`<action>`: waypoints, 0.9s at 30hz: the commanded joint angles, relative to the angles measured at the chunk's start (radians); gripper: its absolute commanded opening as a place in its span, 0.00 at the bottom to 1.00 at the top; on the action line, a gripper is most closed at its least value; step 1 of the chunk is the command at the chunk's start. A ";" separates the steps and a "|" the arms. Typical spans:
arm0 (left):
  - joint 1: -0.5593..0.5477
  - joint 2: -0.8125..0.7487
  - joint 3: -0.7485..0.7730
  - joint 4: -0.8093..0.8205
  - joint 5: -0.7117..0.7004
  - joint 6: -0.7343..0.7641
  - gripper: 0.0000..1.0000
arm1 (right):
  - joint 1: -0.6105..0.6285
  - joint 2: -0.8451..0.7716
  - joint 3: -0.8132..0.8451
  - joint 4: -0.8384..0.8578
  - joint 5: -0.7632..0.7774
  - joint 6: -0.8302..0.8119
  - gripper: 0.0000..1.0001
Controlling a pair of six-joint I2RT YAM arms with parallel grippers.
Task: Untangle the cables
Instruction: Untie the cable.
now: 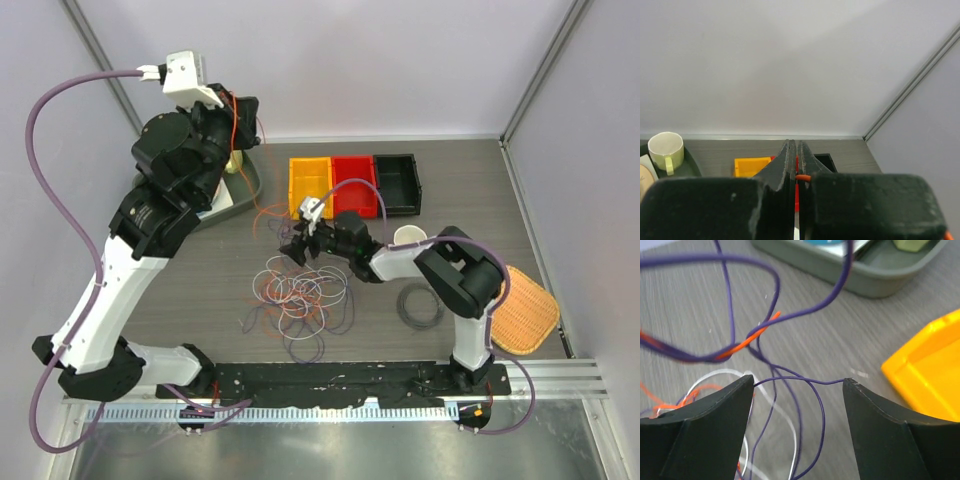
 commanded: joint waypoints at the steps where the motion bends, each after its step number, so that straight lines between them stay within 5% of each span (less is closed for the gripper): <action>1: 0.005 -0.045 -0.022 0.021 -0.038 0.009 0.00 | -0.006 0.074 0.145 0.164 -0.030 0.057 0.71; 2: 0.005 -0.047 -0.027 0.026 -0.057 0.012 0.00 | -0.006 0.077 0.141 0.162 -0.055 0.060 0.64; 3: 0.005 -0.049 -0.037 0.032 -0.075 0.029 0.00 | -0.006 0.062 0.124 0.165 -0.066 0.063 0.40; 6: 0.006 -0.050 -0.042 0.067 -0.158 0.081 0.00 | -0.008 -0.012 -0.014 0.200 -0.034 0.077 0.01; 13: 0.127 -0.016 -0.021 0.121 -0.276 0.150 0.00 | -0.029 -0.240 -0.368 0.130 0.134 0.234 0.01; 22: 0.333 0.051 0.136 0.055 -0.294 0.182 0.00 | -0.028 -0.414 -0.457 -0.194 0.332 0.340 0.01; 25: 0.344 0.054 0.162 0.034 -0.221 0.172 0.00 | -0.026 -0.457 -0.485 -0.163 0.254 0.336 0.01; 27: 0.344 0.054 0.162 0.003 -0.145 0.135 0.00 | -0.026 -0.483 -0.470 -0.186 0.214 0.333 0.10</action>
